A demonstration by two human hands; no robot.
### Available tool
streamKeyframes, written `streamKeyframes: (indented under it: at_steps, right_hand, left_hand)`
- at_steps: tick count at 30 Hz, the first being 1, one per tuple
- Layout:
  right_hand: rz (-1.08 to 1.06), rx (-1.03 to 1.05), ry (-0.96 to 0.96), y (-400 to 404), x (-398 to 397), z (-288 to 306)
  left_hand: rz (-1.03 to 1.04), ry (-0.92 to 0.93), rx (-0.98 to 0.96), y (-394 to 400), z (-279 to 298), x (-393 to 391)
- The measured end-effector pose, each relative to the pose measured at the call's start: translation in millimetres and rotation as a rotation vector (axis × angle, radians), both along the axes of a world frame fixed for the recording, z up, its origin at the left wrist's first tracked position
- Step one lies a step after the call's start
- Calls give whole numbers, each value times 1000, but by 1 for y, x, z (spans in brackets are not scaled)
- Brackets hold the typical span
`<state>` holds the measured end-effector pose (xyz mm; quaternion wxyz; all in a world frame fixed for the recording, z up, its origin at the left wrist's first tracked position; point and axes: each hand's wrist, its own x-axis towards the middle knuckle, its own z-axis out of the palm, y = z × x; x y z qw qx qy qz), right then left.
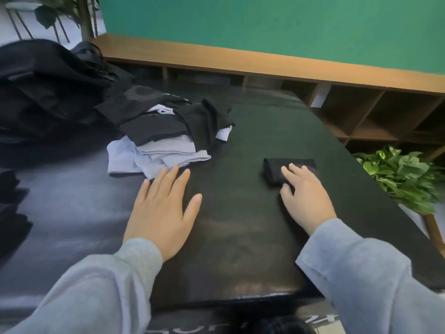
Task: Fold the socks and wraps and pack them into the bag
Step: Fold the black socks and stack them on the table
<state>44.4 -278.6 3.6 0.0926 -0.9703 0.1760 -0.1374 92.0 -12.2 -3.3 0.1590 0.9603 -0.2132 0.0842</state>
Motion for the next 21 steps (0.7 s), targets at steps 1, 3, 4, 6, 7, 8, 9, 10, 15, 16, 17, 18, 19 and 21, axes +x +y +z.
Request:
streamKeyframes:
  at_steps: [1, 3, 4, 6, 7, 8, 9, 10, 15, 16, 17, 18, 19, 21]
  right_hand:
    - [-21, 30, -2, -1, 7, -1]
    - [-54, 67, 20, -5, 24, -2]
    - [-59, 79, 32, -9, 33, -2]
    - [-57, 84, 65, -15, 50, 0]
    - [-52, 88, 77, -18, 57, 0]
    - [-49, 102, 85, -20, 63, 0]
    - [-51, 122, 93, -21, 68, -1]
    - [-55, 140, 103, -23, 72, -1]
    - [-64, 160, 138, -27, 87, 1]
    - [-68, 162, 146, -28, 88, 1]
    - [-72, 162, 153, -28, 88, 0]
    - [-74, 156, 152, -27, 87, 0]
    - [-75, 137, 143, -27, 86, 0]
    - [-69, 85, 133, -24, 82, 2]
  left_hand:
    - [26, -3, -5, -1, -1, 2]
    - [50, -6, -11, -1, -2, 1]
    - [54, -8, -14, -1, -2, 0]
    - [57, -5, -11, -1, -1, -2]
    - [58, -2, -7, -1, 0, -1]
    - [60, 1, -2, -1, 0, -1]
    - [61, 6, 3, -1, 0, 0]
    - [64, 16, 12, -1, -1, -1]
    - [53, 48, 50, 1, -3, -3]
    - [47, 53, 52, 1, -2, -3]
    - [42, 57, 51, 0, -2, -4]
    - [37, 58, 52, 0, -1, -5]
    - [32, 57, 52, -1, -1, -5]
    - [23, 57, 59, -1, -1, -5]
